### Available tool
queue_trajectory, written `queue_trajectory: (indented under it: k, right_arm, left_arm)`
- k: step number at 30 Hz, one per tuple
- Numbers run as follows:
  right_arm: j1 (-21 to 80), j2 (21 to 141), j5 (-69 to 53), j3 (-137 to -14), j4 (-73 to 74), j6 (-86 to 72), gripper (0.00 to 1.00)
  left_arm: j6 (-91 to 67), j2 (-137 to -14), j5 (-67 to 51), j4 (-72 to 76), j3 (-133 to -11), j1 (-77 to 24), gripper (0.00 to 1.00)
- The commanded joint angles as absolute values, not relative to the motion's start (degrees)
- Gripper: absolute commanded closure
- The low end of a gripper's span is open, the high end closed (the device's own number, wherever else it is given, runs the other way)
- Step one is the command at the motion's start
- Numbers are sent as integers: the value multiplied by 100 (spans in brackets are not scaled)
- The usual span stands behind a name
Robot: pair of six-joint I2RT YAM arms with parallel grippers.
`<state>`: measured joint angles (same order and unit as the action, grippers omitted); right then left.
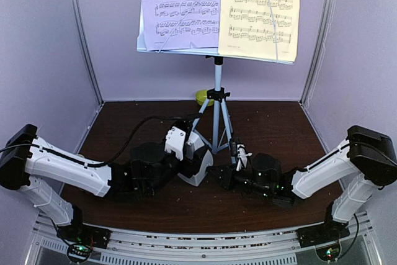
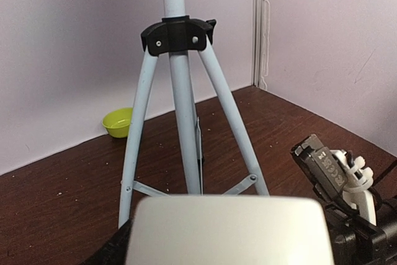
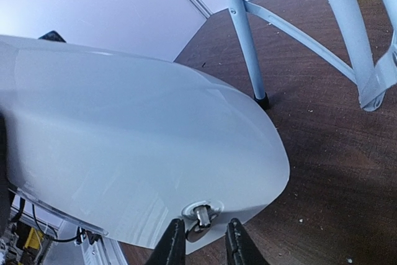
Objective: Set up the instrument practice props
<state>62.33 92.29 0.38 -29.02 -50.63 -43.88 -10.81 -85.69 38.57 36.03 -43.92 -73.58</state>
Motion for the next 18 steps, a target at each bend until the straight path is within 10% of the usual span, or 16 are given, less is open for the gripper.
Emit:
queue_trajectory:
  k: [1,8,18]
  right_arm:
    - [6253,9259,97,-3042,-5204,-4372,79]
    - [6248,9180,162,-2990,-5187,-4471,100]
    - [5990,8937,207,-2620,-5844,-5275,100]
  left_arm:
    - [-1004,-8295,3797,4496,-4449,-7380,86]
    - [-962,-8254,3796,4600,-4381,-7380,88]
    - [-737,-8190,3610,5243,-4048,-7422,90]
